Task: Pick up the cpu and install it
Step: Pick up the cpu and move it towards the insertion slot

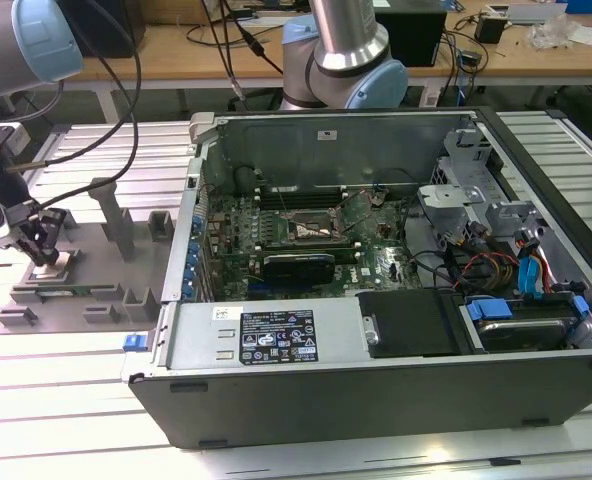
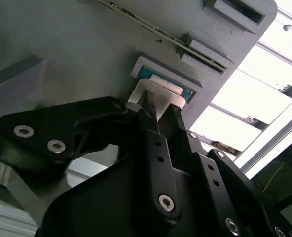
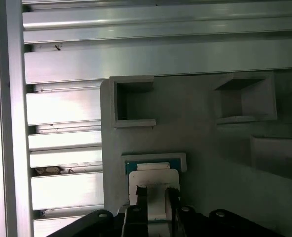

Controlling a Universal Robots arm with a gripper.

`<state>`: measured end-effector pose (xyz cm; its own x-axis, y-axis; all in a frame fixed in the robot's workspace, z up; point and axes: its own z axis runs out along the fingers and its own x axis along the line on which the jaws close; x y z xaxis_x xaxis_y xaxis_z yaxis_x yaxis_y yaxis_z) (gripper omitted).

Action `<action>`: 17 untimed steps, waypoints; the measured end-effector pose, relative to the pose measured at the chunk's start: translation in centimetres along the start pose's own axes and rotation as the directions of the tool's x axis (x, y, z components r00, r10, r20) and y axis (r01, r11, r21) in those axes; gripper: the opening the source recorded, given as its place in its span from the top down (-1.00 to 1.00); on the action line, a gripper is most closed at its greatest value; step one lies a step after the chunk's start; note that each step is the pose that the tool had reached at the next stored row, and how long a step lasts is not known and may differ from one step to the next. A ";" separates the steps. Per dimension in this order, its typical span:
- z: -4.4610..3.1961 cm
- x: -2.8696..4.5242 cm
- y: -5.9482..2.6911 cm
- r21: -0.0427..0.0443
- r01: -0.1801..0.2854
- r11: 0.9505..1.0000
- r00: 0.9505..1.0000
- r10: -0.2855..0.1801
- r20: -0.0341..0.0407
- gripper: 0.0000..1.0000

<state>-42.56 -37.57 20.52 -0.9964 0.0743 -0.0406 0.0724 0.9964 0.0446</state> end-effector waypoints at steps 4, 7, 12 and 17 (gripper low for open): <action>0.00 0.00 0.00 0.000 0.000 1.000 1.000 0.000 0.000 -0.07; 0.00 0.00 0.00 0.000 0.000 1.000 1.000 0.000 0.000 -0.20; 0.05 -0.24 0.18 0.010 0.000 1.000 1.000 0.000 -0.001 -0.20; 0.24 -0.31 1.04 0.038 0.001 0.999 1.000 -0.001 -0.001 -0.20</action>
<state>-42.17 -36.55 20.34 -0.9966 0.0728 -0.0392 0.0726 0.9973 0.0062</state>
